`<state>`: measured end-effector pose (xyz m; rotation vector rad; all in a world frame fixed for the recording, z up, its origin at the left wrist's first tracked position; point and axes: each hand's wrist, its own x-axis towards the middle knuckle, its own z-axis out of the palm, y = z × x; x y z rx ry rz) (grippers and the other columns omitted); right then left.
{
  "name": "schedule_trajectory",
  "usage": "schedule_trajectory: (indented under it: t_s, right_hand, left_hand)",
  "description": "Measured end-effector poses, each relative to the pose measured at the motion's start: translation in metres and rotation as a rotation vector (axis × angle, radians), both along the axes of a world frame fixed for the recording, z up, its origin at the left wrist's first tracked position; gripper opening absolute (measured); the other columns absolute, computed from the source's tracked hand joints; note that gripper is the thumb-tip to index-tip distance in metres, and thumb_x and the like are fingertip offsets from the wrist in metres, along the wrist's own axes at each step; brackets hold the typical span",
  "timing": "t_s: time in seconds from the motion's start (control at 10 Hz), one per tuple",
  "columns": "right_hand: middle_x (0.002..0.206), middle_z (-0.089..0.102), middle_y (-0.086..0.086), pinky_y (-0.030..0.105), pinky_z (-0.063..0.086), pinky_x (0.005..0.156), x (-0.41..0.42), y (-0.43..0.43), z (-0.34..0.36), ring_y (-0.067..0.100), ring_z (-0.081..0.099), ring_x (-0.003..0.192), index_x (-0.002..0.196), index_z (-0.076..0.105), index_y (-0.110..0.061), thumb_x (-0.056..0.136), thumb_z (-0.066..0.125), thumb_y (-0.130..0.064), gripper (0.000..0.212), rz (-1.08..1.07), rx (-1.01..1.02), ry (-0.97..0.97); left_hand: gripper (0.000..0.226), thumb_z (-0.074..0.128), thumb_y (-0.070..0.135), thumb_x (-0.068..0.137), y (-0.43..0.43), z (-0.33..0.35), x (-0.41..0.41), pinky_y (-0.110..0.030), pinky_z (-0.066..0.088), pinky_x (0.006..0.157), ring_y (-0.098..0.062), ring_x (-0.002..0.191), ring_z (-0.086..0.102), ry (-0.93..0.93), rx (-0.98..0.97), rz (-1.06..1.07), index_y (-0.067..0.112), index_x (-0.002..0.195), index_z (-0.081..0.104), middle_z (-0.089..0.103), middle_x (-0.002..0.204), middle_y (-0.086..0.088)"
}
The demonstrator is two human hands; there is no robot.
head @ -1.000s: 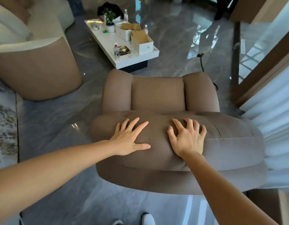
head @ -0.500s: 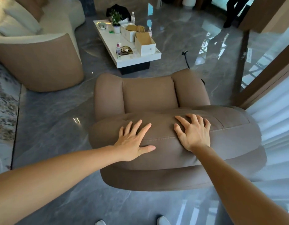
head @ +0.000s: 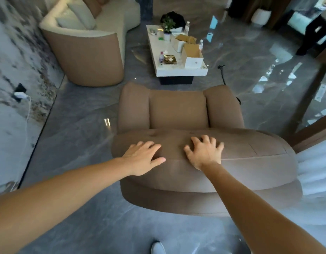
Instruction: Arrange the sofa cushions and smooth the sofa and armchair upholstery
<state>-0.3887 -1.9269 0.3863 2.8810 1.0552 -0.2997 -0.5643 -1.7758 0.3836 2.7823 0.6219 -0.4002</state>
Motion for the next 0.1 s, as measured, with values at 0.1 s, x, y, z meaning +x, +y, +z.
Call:
schedule_trajectory:
  t_s: [0.1]
  right_hand:
    - [0.138, 0.051, 0.010, 0.049, 0.037, 0.104, -0.0176, 0.0539, 0.0276, 0.036, 0.043, 0.126, 0.127, 0.060, -0.023, 0.087, 0.044, -0.051, 0.051, 0.192, -0.074, 0.293]
  left_hand:
    - [0.065, 0.028, 0.069, 0.088, 0.0281, 0.0313, -0.0292, -0.046, 0.046, 0.090, -0.032, 0.117, 0.053, 0.084, 0.067, 0.250, 0.020, 0.122, 0.052, 0.055, 0.125, -0.008]
